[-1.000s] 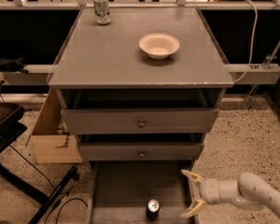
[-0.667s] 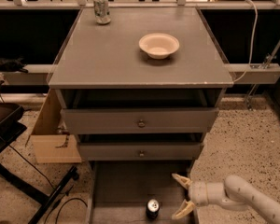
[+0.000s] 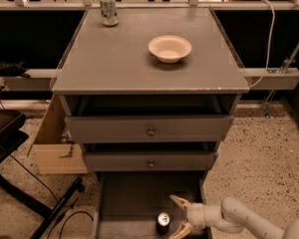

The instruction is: Pick pepsi can from bottom drawer and place on counter

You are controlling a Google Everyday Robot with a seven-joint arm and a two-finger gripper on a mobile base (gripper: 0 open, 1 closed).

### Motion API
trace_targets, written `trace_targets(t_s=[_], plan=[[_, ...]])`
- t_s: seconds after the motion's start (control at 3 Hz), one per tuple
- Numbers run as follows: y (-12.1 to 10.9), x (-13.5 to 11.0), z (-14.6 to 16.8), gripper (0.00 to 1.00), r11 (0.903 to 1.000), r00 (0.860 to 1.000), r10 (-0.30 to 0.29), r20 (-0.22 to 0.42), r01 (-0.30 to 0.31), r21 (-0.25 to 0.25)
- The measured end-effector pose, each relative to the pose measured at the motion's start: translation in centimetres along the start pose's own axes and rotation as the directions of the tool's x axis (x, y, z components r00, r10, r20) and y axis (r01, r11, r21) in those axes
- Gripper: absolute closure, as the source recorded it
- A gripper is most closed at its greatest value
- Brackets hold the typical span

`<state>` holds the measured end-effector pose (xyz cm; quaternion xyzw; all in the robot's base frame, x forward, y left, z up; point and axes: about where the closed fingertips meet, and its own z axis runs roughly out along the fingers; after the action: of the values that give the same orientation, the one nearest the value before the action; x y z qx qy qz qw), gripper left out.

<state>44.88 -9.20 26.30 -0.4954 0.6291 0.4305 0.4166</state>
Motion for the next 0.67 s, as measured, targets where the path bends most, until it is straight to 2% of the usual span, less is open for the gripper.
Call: trace_targets(t_s=[0.33,0.67], plan=[[0.0,1.6,2.7,0.0,0.9999,0.999,-0.012,0.031,0.012,0.004],[-0.6,2.6,4.6,0.0,0.9989,0.998,-0.047,0.031,0.047,0.006]])
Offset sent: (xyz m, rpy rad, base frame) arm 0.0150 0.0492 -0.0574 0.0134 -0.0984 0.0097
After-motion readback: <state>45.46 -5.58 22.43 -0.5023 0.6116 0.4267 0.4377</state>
